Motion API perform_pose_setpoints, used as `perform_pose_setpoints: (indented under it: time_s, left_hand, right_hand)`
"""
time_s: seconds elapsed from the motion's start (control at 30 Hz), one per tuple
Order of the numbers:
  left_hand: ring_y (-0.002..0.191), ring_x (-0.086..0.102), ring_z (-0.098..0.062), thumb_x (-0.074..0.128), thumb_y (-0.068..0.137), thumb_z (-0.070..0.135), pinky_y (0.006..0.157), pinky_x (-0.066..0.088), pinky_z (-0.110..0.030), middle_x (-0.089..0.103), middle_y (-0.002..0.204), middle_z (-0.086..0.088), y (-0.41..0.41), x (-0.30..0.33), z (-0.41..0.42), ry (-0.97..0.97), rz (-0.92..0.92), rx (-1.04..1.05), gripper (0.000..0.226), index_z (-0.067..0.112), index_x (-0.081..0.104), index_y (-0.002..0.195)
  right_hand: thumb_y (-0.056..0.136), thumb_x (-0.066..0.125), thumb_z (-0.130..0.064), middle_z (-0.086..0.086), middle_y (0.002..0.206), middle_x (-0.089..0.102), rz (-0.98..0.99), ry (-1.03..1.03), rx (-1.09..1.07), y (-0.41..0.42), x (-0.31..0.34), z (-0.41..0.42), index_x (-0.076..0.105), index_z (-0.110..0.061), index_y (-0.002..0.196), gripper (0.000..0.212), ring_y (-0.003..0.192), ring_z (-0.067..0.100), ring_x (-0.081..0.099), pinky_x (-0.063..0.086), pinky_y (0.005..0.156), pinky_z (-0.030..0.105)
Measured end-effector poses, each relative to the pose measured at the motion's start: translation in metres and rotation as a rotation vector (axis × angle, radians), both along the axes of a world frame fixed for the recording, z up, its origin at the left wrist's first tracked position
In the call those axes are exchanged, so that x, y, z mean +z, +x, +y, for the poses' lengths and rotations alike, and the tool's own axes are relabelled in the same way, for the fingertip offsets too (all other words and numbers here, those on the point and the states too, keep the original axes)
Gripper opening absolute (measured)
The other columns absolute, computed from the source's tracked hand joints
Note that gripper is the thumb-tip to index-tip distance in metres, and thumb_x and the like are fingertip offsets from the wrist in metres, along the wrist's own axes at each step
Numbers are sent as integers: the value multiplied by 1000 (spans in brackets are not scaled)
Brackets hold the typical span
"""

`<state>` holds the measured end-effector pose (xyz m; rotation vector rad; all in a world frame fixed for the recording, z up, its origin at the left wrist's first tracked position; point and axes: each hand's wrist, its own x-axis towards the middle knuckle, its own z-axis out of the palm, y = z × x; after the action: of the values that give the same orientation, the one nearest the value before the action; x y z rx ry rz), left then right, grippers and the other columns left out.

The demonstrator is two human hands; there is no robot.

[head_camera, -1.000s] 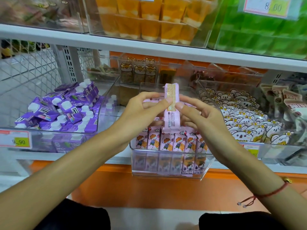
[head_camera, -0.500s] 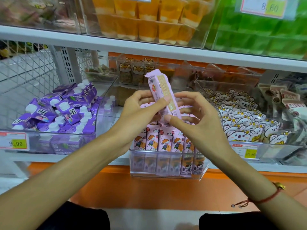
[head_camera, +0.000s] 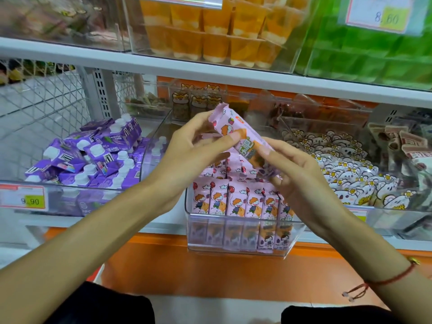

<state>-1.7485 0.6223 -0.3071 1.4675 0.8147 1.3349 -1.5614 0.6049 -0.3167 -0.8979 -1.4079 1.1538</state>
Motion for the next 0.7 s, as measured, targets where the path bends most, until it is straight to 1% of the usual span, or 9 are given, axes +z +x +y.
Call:
perform_pose_setpoints:
  time_s: [0.07,0.2,0.3,0.4,0.47,0.53,0.6,0.63,0.7]
  left_hand:
    - [103,67,-6,71,82,22,91,54,-27,71,108,7,0,0,-1,21,31,34,39,21,59,119]
    - [97,68,-5,73,80,18,83,54,-20,70,108,2,-2,-3,3,23,-13,116,40,16,58,117]
    - [89,66,1,73,81,9,75,50,-12,68,100,5,-7,-3,7,168,-15,308,34,15,57,110]
    - [86,63,9,71,83,5,71,49,-8,65,97,14,-16,-4,11,293,3,431,32,13,57,110]
    - [87,62,11,71,83,5,71,49,-8,64,96,18,-21,-6,14,307,0,461,32,14,57,110]
    - [89,62,10,71,83,6,73,50,-9,64,96,20,-24,-9,16,314,10,466,32,16,57,110]
    - [91,63,9,72,83,8,73,50,-10,65,96,20,-25,-12,18,309,32,452,32,18,58,110]
    - [91,63,9,72,82,8,72,49,-9,65,96,21,-26,-13,19,303,44,445,33,18,58,110]
    - [91,63,9,72,82,9,72,49,-9,65,97,20,-27,-16,21,294,72,431,34,17,58,111]
  right_hand:
    - [74,69,-38,-6,95,71,-17,13,-23,-1,-1,1,71,-18,110,41,84,4,65,48,71,13]
    - [72,69,-44,-10,94,72,-104,32,-122,-5,-7,12,68,-22,111,45,85,3,66,49,73,13]
    - [80,72,-34,-6,100,65,-391,149,-267,-10,-13,28,59,-24,114,38,85,4,62,48,67,14]
    - [85,69,-28,-2,103,59,-827,353,-296,-11,-17,43,58,-20,113,31,92,12,52,44,78,24]
    - [86,66,-36,0,110,57,-1051,457,-229,-14,-18,49,62,-20,112,31,105,14,48,40,88,29]
    - [86,60,-52,1,124,52,-1237,491,-162,-21,-18,53,61,-22,120,45,119,19,42,36,97,35]
    - [86,49,-65,2,142,40,-1438,478,-114,-26,-19,56,53,-25,132,61,131,21,30,29,106,37]
    - [86,44,-68,3,147,33,-1505,452,-84,-28,-20,58,49,-26,136,66,135,21,24,24,109,38]
    - [86,41,-69,4,153,25,-1526,376,-23,-28,-20,57,47,-27,137,67,139,20,17,17,111,39]
